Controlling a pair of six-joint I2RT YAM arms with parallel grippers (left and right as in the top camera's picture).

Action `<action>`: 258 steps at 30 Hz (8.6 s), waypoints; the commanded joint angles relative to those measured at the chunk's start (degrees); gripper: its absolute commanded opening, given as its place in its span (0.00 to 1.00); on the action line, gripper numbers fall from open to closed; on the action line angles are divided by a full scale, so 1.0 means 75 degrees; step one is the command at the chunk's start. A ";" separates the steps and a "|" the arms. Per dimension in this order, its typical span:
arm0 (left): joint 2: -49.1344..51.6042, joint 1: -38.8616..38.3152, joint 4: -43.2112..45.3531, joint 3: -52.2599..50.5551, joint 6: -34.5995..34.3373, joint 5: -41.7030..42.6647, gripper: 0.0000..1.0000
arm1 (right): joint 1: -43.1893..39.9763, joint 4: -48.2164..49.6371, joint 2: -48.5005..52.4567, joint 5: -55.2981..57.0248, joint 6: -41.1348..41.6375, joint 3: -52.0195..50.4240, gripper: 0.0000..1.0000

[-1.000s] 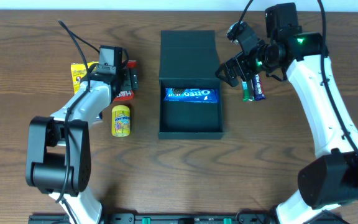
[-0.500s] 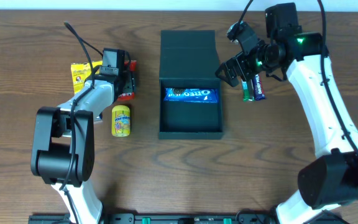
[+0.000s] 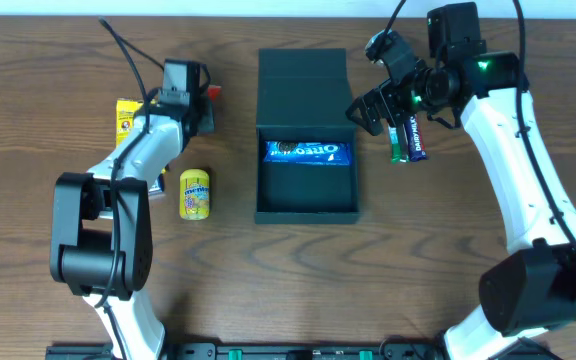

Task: Pack container
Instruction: 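Reach the left gripper to the red snack bag and grasp it, then carry the red bag into the green box with the left gripper, then lower and release the red bag beside the Oreo pack, then lift the left gripper out of the box toward the yellow Hacks bag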

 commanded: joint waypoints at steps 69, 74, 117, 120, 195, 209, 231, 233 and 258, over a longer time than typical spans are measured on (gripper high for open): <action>-0.0717 -0.5470 -0.4829 0.0880 -0.4937 -0.2541 0.95 | -0.2439 0.0373 0.0099 -0.0061 0.0901 0.0009 0.99; -0.0863 -0.5470 -0.4811 0.1192 -0.4331 -0.2597 0.53 | -0.2439 0.0373 0.0099 -0.0061 0.0901 0.0009 0.99; -0.1131 -0.4322 -0.3981 0.1032 -0.3261 -0.0766 0.06 | -0.2442 0.0391 0.0099 -0.0061 0.0895 0.0009 0.99; -0.1306 -0.4351 -0.4258 0.1029 -0.3080 -0.0635 0.07 | -0.2442 0.0393 0.0099 -0.0061 0.0895 0.0009 0.99; 0.0691 -0.4418 -0.5021 0.0985 -0.2503 -0.1122 0.06 | -0.2442 0.0504 0.0099 -0.0058 0.0895 0.0009 0.99; 0.0562 -0.4179 -0.5931 0.2535 -0.2891 -0.1110 0.06 | -0.2439 0.0315 0.0099 -0.0061 0.0895 0.0009 0.99; -0.0274 -0.1883 -0.4634 0.0478 -0.3459 0.1460 0.06 | -0.0475 0.0254 0.1338 -0.0064 0.0959 -0.1005 0.01; -0.0274 -0.1883 -0.4438 0.0239 -0.3468 0.1728 0.06 | -0.0423 0.0344 0.1480 -0.0073 0.1105 -0.1072 0.02; -0.1341 -0.1859 -0.4637 0.0860 -0.3005 -0.0685 0.06 | -0.0268 0.0764 0.1929 -0.0519 0.1186 -0.1128 0.02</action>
